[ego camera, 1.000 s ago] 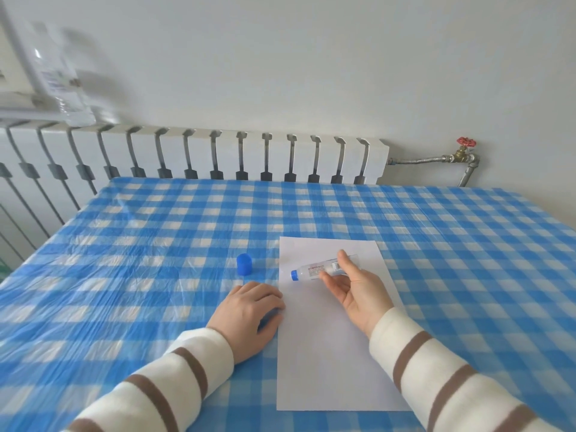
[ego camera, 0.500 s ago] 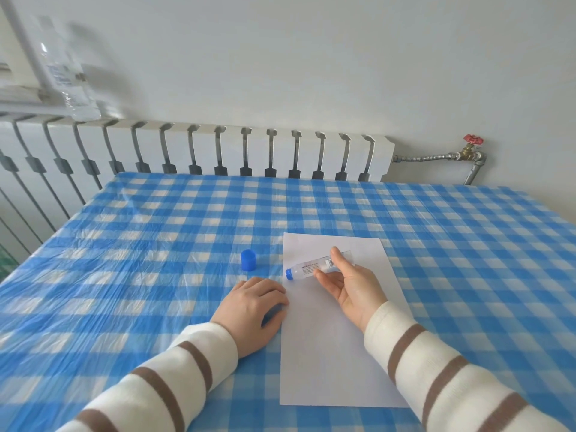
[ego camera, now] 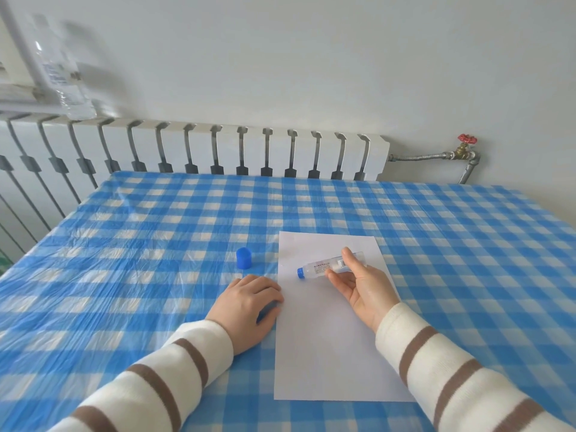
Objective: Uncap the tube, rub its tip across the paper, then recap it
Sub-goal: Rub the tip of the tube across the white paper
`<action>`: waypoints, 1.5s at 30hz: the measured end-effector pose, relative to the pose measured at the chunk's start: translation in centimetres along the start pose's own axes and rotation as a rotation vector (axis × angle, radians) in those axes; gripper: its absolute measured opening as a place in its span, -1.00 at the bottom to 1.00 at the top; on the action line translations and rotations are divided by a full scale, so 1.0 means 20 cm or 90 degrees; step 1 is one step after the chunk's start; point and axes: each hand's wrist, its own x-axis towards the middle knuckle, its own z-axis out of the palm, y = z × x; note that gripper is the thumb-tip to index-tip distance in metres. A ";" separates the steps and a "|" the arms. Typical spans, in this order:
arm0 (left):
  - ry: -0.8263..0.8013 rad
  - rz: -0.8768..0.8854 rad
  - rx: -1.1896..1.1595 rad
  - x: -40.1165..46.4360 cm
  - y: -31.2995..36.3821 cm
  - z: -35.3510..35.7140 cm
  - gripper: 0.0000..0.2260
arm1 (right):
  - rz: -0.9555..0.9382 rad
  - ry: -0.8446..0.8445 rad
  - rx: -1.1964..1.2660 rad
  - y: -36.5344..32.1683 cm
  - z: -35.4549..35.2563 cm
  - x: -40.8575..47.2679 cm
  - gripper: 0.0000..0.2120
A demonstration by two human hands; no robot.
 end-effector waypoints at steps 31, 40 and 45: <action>0.002 0.009 0.011 0.00 0.00 0.00 -0.87 | -0.043 0.132 -0.002 -0.18 -0.40 0.00 -0.62; -0.003 0.009 0.018 0.00 0.00 0.00 -0.87 | -0.061 0.142 0.023 -0.20 -0.49 0.01 -0.59; -0.012 0.007 0.019 0.00 0.00 0.00 -0.86 | -0.075 0.145 0.040 -0.22 -0.54 0.00 -0.55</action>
